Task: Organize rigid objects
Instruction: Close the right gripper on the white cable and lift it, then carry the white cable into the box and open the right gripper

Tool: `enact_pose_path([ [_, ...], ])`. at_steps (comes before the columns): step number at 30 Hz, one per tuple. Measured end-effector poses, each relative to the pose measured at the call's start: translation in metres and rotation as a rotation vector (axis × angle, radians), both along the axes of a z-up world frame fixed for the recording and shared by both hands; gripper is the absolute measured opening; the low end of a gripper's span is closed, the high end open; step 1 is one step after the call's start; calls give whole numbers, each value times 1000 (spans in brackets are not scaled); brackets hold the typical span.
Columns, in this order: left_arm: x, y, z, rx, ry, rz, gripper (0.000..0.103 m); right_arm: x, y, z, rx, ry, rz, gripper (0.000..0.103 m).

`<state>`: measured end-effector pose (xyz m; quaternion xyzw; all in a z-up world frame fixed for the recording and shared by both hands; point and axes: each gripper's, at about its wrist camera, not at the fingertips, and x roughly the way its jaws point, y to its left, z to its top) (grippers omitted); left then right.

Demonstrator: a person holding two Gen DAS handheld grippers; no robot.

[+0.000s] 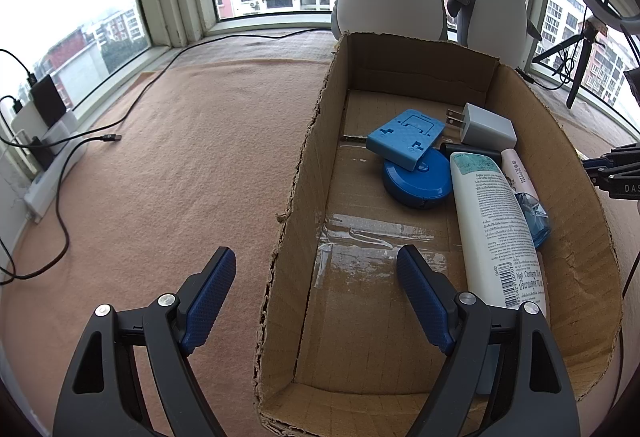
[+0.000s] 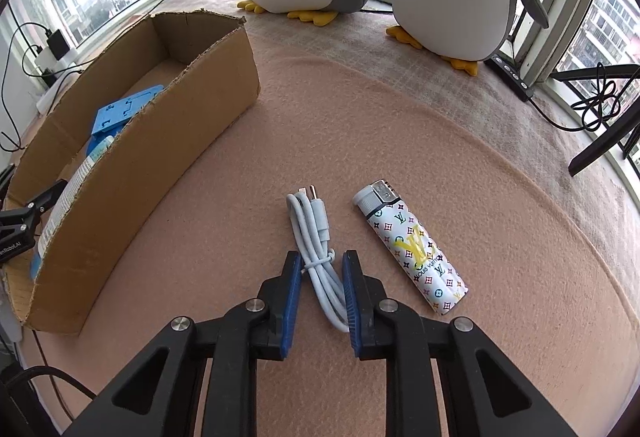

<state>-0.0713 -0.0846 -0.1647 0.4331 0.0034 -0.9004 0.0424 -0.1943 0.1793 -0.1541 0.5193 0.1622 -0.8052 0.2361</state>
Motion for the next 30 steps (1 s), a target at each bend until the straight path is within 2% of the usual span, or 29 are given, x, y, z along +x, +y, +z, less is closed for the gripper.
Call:
enact_pose_path([
  [16, 0, 0, 0, 0, 0, 0, 84, 13, 0, 5, -50, 38, -60, 14],
  [22, 0, -1, 0, 0, 0, 0, 84, 21, -11, 29, -112, 70, -59, 14],
  [30, 0, 0, 0, 1, 0, 0, 84, 34, -46, 69, -211, 101, -14, 14],
])
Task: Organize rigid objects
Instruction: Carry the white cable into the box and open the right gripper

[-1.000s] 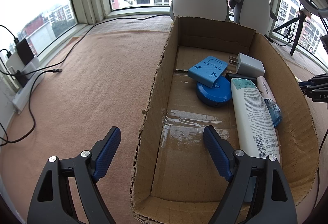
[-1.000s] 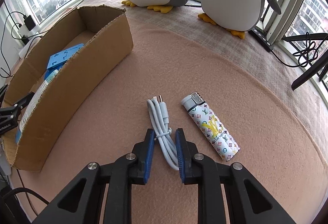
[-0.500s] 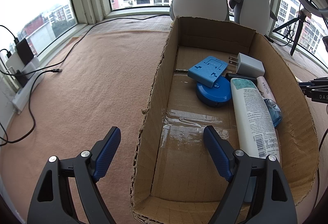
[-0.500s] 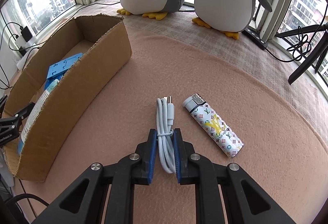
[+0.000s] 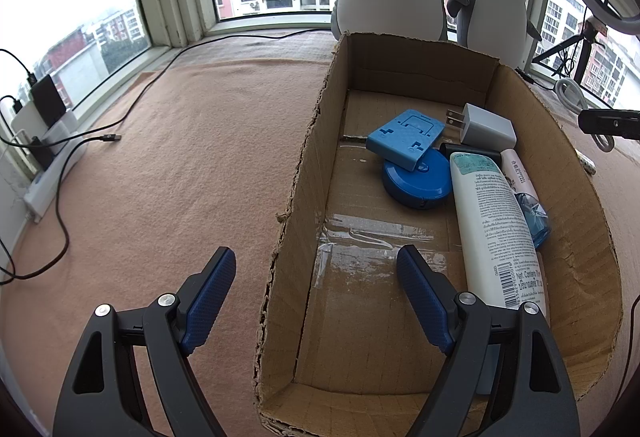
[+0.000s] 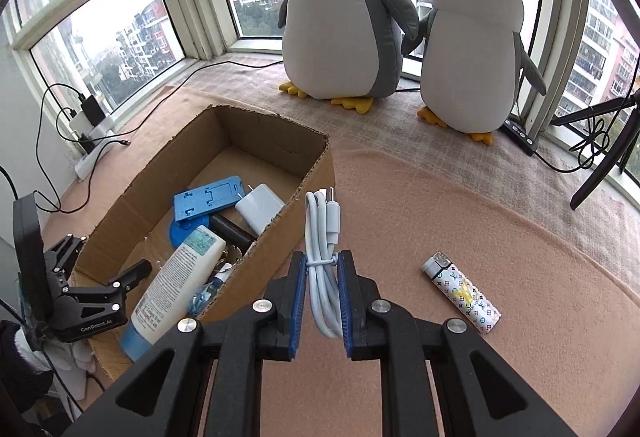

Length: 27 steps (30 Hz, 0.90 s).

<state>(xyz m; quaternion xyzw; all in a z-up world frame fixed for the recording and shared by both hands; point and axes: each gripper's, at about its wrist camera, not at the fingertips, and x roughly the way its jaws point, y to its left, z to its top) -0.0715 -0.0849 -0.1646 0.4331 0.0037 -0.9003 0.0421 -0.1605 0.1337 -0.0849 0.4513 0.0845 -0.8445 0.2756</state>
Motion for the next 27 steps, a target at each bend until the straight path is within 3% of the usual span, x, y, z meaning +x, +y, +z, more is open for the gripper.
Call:
enact_pose_path([
  [6, 0, 0, 0, 0, 0, 0, 84, 9, -40, 13, -55, -4, 64, 14],
  [14, 0, 0, 0, 0, 0, 0, 84, 13, -81, 9, -78, -25, 118, 14],
  [27, 0, 0, 0, 0, 0, 0, 84, 7, -102, -3, -60, -45, 121, 14],
])
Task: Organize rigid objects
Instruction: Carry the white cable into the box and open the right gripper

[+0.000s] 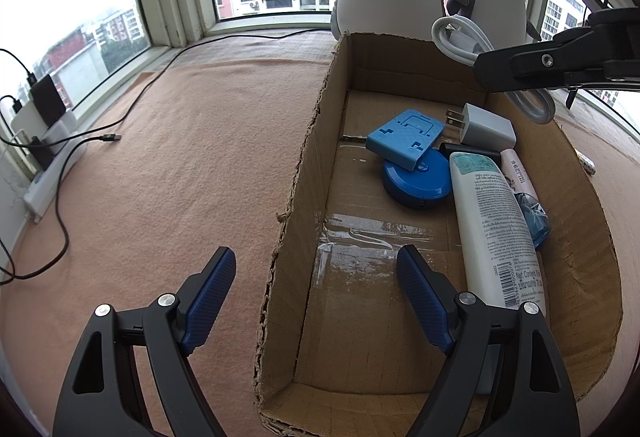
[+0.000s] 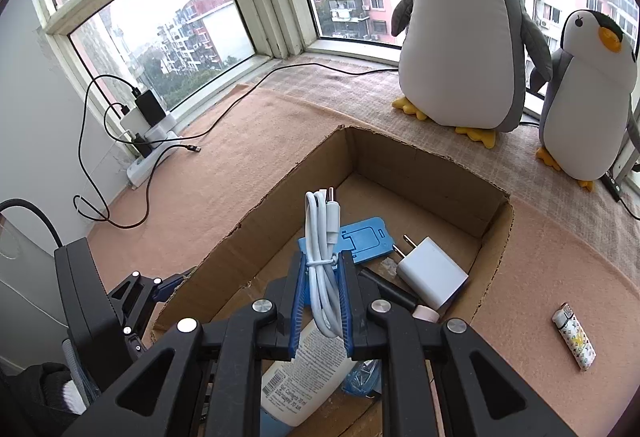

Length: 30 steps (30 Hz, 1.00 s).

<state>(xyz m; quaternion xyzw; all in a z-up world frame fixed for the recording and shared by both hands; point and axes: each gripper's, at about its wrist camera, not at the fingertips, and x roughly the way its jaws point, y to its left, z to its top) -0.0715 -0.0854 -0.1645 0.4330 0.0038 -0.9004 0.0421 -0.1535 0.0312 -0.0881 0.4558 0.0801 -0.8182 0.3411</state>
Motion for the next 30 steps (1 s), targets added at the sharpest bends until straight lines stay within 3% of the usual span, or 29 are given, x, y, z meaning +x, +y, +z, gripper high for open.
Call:
enact_pose_path([
  [12, 0, 0, 0, 0, 0, 0, 84, -9, 7, 0, 11, 13, -30, 20],
  [16, 0, 0, 0, 0, 0, 0, 84, -9, 8, 2, 13, 23, -29, 31],
  [23, 0, 0, 0, 0, 0, 0, 84, -8, 8, 2, 19, 28, -27, 36],
  [30, 0, -1, 0, 0, 0, 0, 84, -8, 14, 3, 21, 36, -29, 48],
])
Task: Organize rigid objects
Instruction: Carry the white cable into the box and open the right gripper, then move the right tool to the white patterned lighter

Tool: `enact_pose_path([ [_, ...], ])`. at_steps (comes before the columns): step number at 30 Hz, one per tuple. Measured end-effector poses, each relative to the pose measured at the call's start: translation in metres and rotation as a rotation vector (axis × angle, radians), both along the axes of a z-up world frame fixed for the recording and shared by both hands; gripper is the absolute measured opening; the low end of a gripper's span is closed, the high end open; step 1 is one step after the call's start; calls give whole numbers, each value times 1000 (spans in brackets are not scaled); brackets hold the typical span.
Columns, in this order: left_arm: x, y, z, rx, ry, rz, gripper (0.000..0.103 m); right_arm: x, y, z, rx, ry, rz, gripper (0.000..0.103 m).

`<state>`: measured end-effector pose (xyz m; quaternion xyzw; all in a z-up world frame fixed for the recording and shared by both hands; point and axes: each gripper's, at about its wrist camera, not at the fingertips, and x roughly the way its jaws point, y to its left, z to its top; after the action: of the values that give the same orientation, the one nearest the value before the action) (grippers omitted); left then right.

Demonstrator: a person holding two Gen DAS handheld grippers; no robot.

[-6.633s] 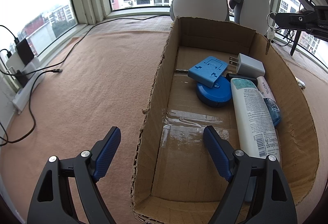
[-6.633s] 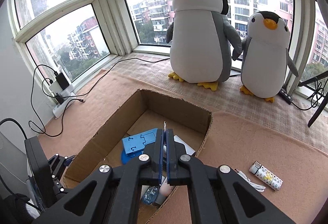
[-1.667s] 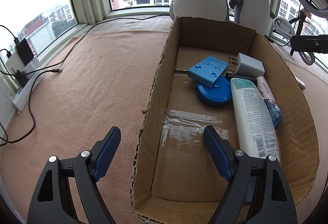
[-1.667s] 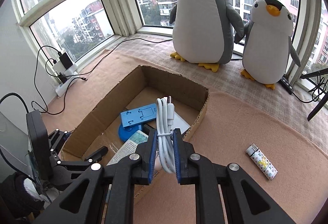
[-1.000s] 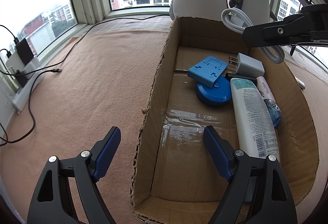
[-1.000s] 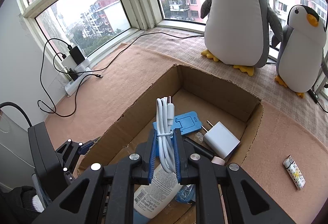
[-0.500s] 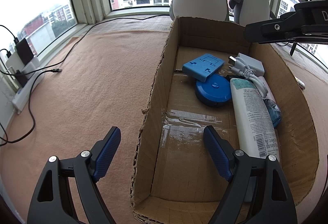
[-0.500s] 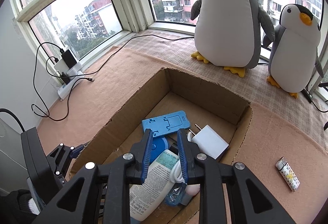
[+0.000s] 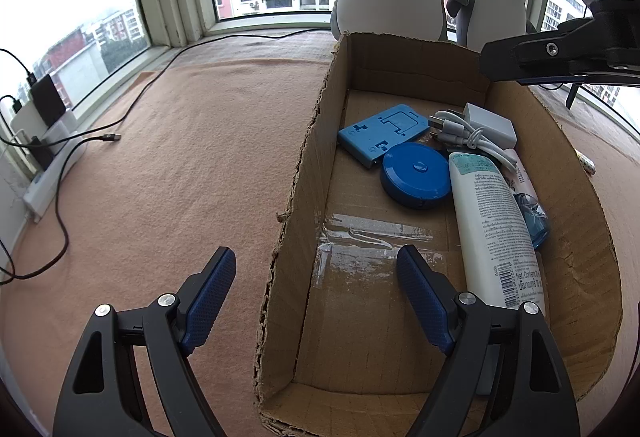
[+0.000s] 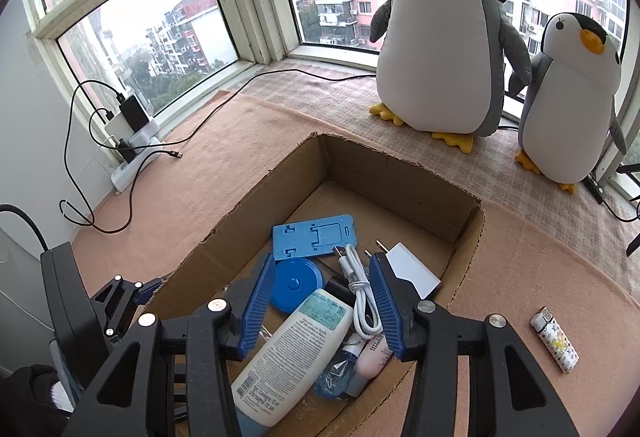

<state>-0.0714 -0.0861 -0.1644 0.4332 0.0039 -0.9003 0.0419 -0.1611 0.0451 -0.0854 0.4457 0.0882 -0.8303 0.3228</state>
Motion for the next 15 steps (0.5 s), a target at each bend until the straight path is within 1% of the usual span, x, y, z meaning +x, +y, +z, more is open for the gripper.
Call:
enact_pose_path([
  [7, 0, 0, 0, 0, -1, 0, 84, 1, 15, -1, 0, -2, -17, 51],
  [15, 1, 3, -2, 7, -18, -3, 84, 1, 48, -1, -5, -5, -69, 52],
])
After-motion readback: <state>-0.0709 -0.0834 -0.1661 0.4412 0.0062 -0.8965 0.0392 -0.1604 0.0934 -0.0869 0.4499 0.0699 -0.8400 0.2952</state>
